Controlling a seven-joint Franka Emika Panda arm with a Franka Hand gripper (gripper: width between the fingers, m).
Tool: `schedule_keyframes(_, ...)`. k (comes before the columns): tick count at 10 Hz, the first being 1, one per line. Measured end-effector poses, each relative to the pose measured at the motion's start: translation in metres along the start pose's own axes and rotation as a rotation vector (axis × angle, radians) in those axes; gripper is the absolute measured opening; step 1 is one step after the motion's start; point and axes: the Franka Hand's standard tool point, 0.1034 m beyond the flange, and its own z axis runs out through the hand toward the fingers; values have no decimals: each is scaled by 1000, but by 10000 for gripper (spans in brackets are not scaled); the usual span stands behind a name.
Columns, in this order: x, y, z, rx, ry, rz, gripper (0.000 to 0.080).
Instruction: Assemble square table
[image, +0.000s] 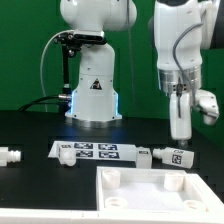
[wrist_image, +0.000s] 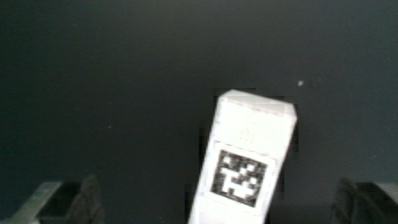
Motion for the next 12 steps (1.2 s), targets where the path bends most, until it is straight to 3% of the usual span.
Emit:
schedule_keyframes(4, 0, 2, 2, -12, 6, -294, 649)
schedule_keyframes(5, 0, 1, -1, -62, 6, -487, 649)
schedule_keyframes(6, -1, -6, -6, -77, -15, -673, 649)
schedule_keyframes(7, 1, -14, -6, -78, -27, -815, 649)
schedule_keyframes(8, 0, -14, -5, -97, -24, -890, 649)
schedule_keyframes(11, 3, -15, -5, -96, -31, -1072, 649)
schedule_keyframes(12, 5, -16, -6, -113, -18, -1263, 649)
